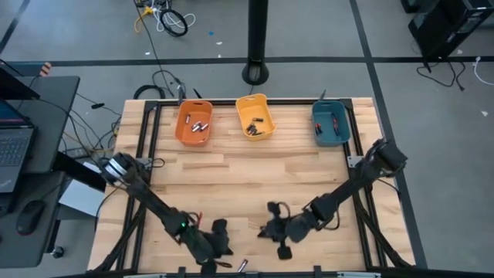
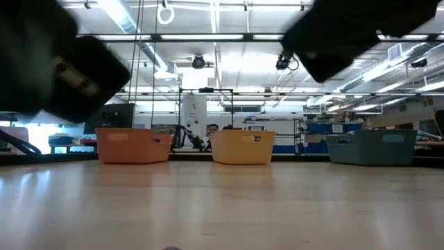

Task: Sort batteries
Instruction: Put the silver battery into the orange bin

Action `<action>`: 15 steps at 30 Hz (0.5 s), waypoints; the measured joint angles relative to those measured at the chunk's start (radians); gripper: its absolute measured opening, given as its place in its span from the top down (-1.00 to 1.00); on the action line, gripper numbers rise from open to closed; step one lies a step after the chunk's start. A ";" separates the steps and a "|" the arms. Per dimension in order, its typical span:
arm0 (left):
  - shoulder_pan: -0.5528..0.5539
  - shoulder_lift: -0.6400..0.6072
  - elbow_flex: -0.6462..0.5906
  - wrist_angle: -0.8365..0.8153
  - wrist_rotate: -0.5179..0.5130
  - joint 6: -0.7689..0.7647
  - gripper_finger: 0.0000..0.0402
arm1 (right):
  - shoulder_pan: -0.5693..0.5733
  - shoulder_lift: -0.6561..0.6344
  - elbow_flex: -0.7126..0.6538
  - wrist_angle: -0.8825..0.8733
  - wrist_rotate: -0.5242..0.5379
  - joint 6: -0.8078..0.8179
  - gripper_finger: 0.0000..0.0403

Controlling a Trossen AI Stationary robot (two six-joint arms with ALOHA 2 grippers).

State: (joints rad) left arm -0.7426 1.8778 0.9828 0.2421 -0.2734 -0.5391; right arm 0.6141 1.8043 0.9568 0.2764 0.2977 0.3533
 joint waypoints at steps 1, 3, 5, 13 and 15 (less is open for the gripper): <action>-0.009 0.018 0.018 -0.028 -0.001 -0.014 0.97 | 0.001 0.028 0.033 0.006 -0.013 -0.012 0.86; -0.026 0.066 0.076 -0.030 -0.002 -0.023 0.97 | 0.013 0.072 0.082 -0.020 -0.037 -0.027 0.80; -0.055 0.074 0.095 -0.091 -0.036 -0.031 0.97 | 0.012 0.128 0.146 -0.021 -0.075 -0.041 0.72; -0.167 0.099 0.128 -0.099 -0.241 -0.152 0.97 | 0.004 0.300 0.336 -0.112 -0.219 -0.088 0.43; -0.177 0.116 0.136 -0.058 -0.253 -0.177 0.97 | 0.002 0.323 0.364 -0.153 -0.236 -0.088 0.38</action>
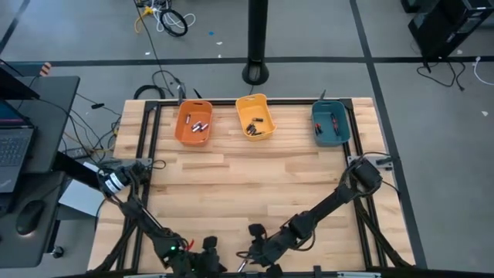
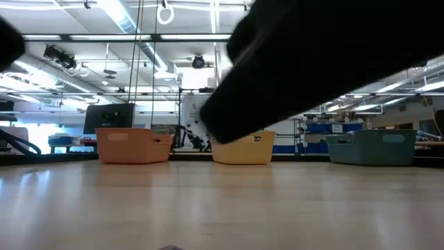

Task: Sort batteries
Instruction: Put the silver battery into the orange bin

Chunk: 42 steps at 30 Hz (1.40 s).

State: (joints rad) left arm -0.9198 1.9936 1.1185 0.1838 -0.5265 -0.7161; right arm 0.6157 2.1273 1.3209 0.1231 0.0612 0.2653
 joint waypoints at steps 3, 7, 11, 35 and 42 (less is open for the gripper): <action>-0.018 0.010 0.004 -0.005 -0.030 -0.019 0.97 | -0.007 0.033 0.040 -0.015 -0.020 -0.003 0.34; -0.025 0.024 0.012 0.008 -0.041 -0.041 0.97 | -0.017 0.051 0.063 -0.007 -0.038 -0.010 0.33; -0.027 0.030 0.015 0.016 -0.047 -0.054 0.97 | -0.017 0.065 0.062 0.013 -0.062 -0.007 0.35; -0.023 0.033 0.017 0.016 -0.048 -0.046 0.97 | -0.029 0.082 0.060 0.029 -0.069 -0.052 0.34; -0.021 0.033 0.016 0.017 -0.048 -0.047 0.97 | -0.029 0.097 0.065 0.013 -0.056 -0.058 0.53</action>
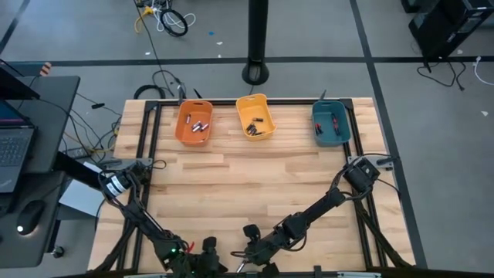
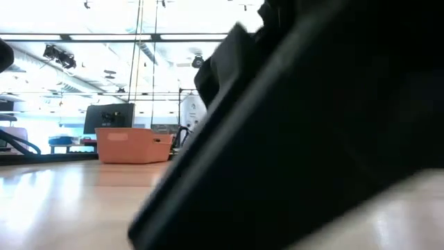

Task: Sort batteries
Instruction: Put the silver battery into the orange bin

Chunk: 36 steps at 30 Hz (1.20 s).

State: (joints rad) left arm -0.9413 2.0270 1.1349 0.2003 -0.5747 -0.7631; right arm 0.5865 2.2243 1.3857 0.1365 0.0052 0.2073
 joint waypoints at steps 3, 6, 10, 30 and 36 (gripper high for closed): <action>0.001 0.000 0.000 -0.001 0.000 0.000 0.97 | 0.000 -0.009 0.001 0.006 0.007 -0.003 0.72; 0.001 0.000 0.000 -0.004 0.000 0.000 0.97 | 0.000 -0.012 0.001 0.000 0.042 -0.002 0.90; 0.003 0.000 0.000 -0.001 0.000 0.000 0.97 | 0.000 -0.012 0.001 0.009 0.057 -0.002 0.95; 0.012 0.000 0.000 0.013 0.000 0.001 0.97 | -0.046 -0.017 0.001 0.066 -0.186 0.004 0.89; 0.014 0.000 0.000 0.015 0.000 0.002 0.97 | -0.046 -0.005 0.001 0.073 -0.199 0.020 0.94</action>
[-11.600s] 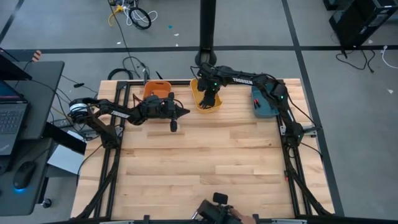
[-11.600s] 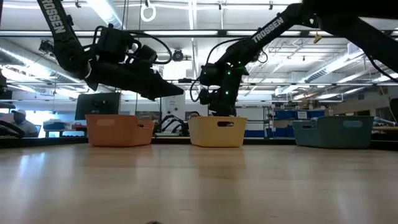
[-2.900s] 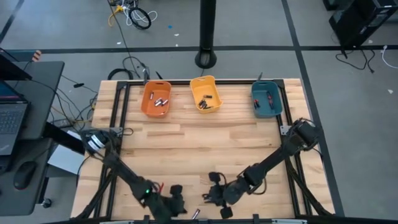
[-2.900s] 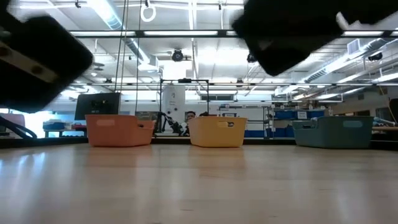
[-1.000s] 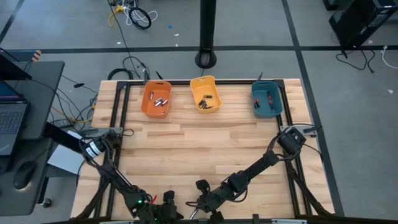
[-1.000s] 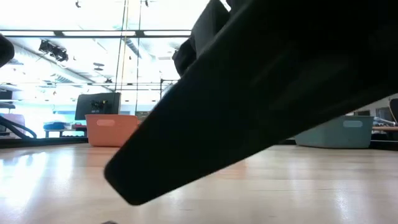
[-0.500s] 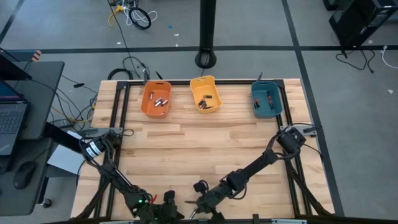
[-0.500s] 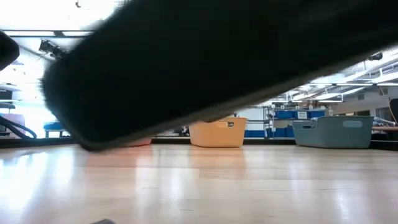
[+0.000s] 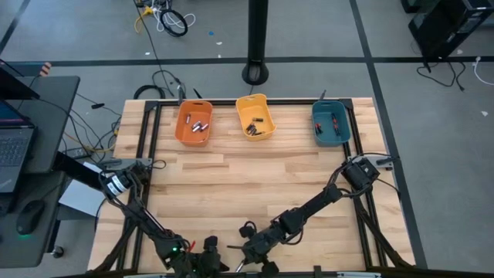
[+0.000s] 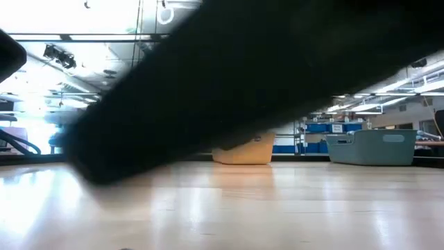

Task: Sort batteries
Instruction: Put the silver battery into the orange bin

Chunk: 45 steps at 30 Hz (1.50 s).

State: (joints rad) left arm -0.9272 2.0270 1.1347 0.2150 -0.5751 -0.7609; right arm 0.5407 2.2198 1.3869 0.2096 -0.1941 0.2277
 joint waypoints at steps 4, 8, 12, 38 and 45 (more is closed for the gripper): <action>0.022 0.000 0.000 0.017 0.001 -0.001 0.97 | 0.000 -0.011 0.000 -0.097 0.027 0.000 0.93; 0.070 0.000 0.000 0.068 0.027 0.022 0.97 | 0.022 -0.119 -0.002 -0.314 0.142 -0.024 0.94; 0.112 0.015 0.000 0.131 0.086 0.104 0.97 | 0.074 -0.247 0.000 -0.556 0.301 0.016 0.96; 0.154 0.107 0.000 0.223 0.214 0.299 0.97 | 0.222 -0.385 -0.002 -0.745 0.616 0.136 0.95; 0.154 0.099 0.002 0.204 0.211 0.298 0.97 | 0.222 -0.384 -0.002 -0.747 0.616 0.137 0.95</action>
State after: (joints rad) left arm -0.7731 2.1262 1.1362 0.4192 -0.3645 -0.4626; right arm 0.7628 1.8355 1.3853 -0.5378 0.4217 0.3643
